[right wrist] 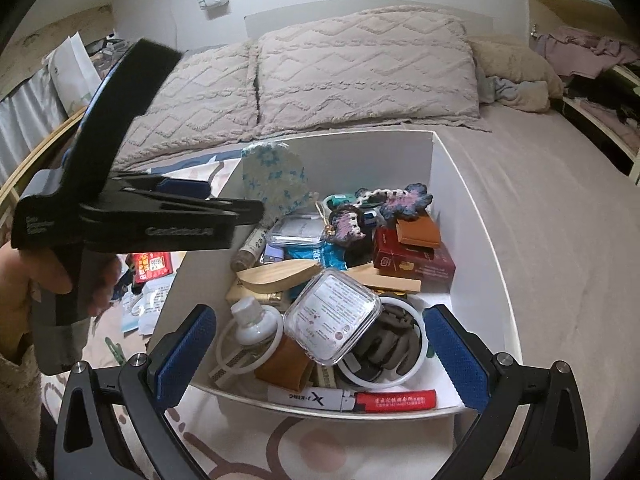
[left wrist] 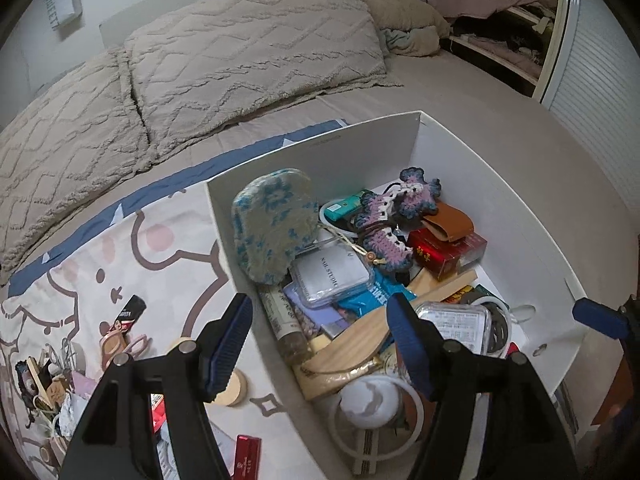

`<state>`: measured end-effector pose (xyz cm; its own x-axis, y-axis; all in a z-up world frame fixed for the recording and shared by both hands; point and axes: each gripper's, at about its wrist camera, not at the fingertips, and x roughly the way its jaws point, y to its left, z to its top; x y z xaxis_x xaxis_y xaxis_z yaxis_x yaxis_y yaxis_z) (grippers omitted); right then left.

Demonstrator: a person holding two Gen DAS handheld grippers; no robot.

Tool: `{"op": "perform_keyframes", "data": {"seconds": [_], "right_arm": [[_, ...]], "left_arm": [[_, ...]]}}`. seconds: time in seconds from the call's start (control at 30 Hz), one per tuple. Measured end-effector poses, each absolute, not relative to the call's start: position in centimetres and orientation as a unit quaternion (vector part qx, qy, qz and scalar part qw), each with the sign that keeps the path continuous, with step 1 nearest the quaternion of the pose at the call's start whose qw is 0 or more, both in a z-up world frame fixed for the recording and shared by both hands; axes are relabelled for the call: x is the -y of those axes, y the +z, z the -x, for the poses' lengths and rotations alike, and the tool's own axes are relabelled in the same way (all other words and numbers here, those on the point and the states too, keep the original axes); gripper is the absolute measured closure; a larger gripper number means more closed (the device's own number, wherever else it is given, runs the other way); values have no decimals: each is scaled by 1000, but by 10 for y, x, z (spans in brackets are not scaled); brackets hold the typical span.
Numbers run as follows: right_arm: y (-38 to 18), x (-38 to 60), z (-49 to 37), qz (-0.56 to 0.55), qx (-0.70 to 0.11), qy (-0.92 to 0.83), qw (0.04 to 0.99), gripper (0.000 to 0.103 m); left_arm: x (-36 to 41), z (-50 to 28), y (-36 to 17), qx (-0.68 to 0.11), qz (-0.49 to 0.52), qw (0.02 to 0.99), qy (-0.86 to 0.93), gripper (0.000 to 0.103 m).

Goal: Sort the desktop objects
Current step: 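Withdraw both tools from the shoebox back toward the pile on the bed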

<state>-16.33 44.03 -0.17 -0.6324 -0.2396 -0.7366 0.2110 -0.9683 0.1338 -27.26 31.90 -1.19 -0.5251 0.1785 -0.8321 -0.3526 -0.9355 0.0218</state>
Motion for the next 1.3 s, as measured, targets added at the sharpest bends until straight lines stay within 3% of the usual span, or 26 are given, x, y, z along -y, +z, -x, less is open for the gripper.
{"op": "perform_keyframes", "data": {"seconds": [0.67, 0.77, 1.0, 1.2, 1.3], "right_arm": [[19, -452, 142, -382, 59, -919, 74, 0], [23, -450, 138, -378, 59, -921, 72, 0], [30, -440, 129, -374, 55, -923, 73, 0], [28, -427, 120, -371, 42, -925, 74, 0], [24, -423, 118, -375, 48, -922, 82, 0]], "left_arm": [[-277, 229, 32, -48, 433, 168, 884, 31], [-269, 221, 39, -41, 424, 171, 888, 23], [-244, 202, 43, -19, 412, 167, 895, 21], [-231, 183, 33, -14, 411, 171, 895, 2], [-224, 174, 30, -18, 409, 173, 896, 0]]}}
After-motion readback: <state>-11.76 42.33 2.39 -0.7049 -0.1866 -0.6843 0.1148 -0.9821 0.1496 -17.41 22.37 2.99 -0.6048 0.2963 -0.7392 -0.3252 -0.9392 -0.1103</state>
